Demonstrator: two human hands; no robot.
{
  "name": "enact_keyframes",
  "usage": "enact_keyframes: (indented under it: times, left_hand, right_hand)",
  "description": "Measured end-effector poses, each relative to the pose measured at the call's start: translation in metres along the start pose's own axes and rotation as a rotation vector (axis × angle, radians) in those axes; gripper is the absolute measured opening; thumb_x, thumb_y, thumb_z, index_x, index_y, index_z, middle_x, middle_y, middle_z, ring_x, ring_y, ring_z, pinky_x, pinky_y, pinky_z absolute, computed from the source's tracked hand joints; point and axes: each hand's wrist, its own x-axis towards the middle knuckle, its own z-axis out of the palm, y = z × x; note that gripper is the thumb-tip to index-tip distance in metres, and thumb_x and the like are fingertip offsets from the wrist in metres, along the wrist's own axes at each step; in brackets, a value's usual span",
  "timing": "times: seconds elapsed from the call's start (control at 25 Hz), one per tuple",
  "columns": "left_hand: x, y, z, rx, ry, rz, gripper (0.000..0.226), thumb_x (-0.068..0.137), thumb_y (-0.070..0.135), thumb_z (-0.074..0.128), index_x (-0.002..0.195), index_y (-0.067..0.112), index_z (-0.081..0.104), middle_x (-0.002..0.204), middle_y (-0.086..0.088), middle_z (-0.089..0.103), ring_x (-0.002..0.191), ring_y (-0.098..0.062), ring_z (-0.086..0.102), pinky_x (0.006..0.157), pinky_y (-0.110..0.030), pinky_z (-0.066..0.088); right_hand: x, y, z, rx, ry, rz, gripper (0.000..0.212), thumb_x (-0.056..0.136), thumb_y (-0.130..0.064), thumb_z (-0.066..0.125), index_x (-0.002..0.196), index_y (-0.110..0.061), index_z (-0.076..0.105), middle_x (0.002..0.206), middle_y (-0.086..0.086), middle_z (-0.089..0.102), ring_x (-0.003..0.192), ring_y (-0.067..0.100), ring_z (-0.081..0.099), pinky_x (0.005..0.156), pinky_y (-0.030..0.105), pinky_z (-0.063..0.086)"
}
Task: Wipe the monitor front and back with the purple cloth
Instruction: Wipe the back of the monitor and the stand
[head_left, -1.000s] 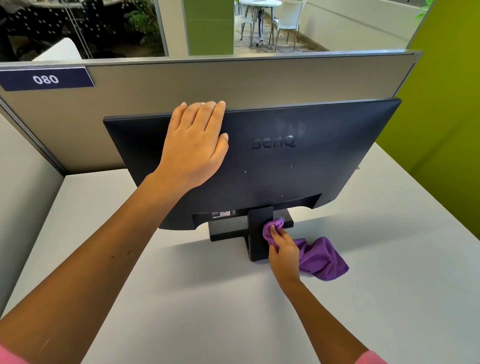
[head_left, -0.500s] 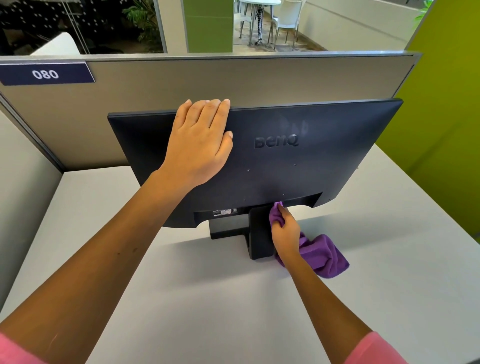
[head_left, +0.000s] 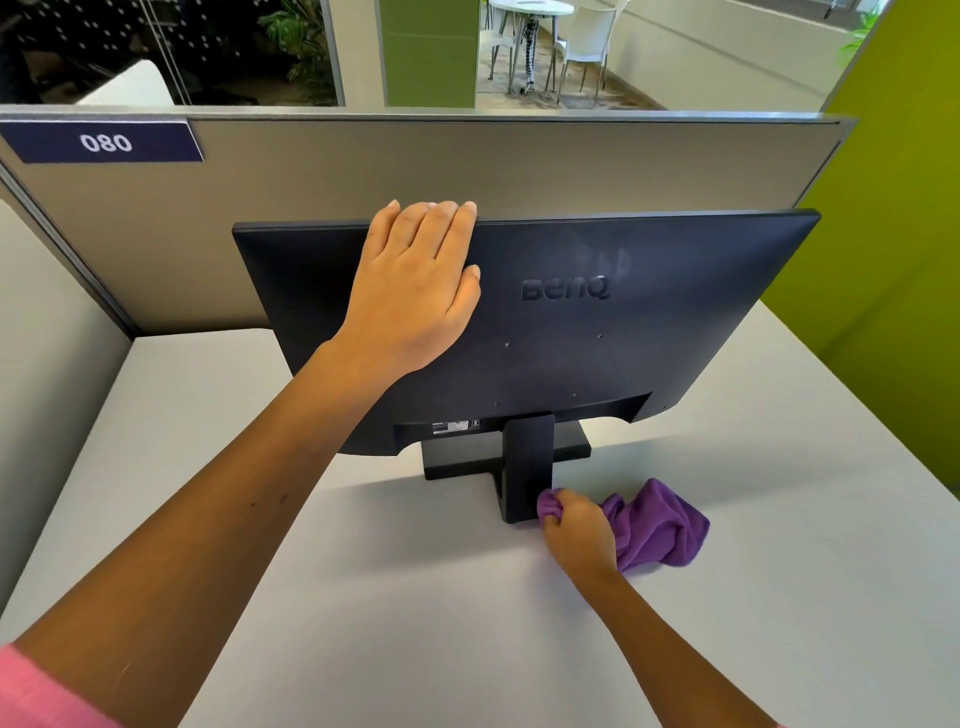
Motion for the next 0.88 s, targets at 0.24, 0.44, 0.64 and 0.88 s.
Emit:
enact_keyframes:
  times: [0.24,0.44,0.64,0.88]
  left_hand:
    - [-0.001,-0.008,-0.003,0.0,-0.028,0.035,0.052,0.097,0.032,0.028,0.144,0.012,0.035,0.144,-0.004,0.043,0.135,-0.022,0.036,0.115,-0.039,0.015]
    - [-0.013,-0.024,-0.01,0.011,-0.009,-0.022,0.051,0.097,0.033,0.028,0.143,0.013,0.038,0.143,-0.005,0.044,0.136,-0.023,0.036,0.116,-0.04,0.014]
    - [-0.022,-0.043,-0.014,0.016,-0.007,-0.045,0.05,0.097,0.032,0.029,0.142,0.012,0.039,0.141,-0.006,0.046,0.133,-0.024,0.038,0.115,-0.04,0.017]
    - [-0.023,-0.043,-0.013,0.008,-0.012,-0.049,0.05,0.097,0.032,0.03,0.142,0.012,0.039,0.141,-0.005,0.046,0.133,-0.023,0.038,0.115,-0.04,0.017]
  right_hand:
    - [0.007,-0.055,-0.013,-0.342,0.462,-0.907,0.048,0.066,-0.009,0.082,0.111,-0.003,0.067,0.106,0.011,0.069,0.094,0.029,0.067,0.079,0.034,0.056]
    - [0.019,-0.08,-0.018,-0.891,0.183,-0.82,0.042,0.063,-0.037,0.083,0.1,-0.019,0.074,0.106,0.001,0.07,0.107,0.021,0.062,0.077,0.027,0.054]
    - [0.011,-0.059,0.023,-1.148,-0.078,-0.766,0.037,0.095,-0.016,0.051,0.125,0.005,0.05,0.137,0.026,0.045,0.131,0.041,0.034,0.108,0.046,0.031]
    - [-0.016,-0.041,0.055,-1.194,-0.256,-0.657,0.034,0.094,-0.01,0.05,0.125,0.005,0.05,0.136,0.026,0.044,0.13,0.042,0.031,0.11,0.046,0.027]
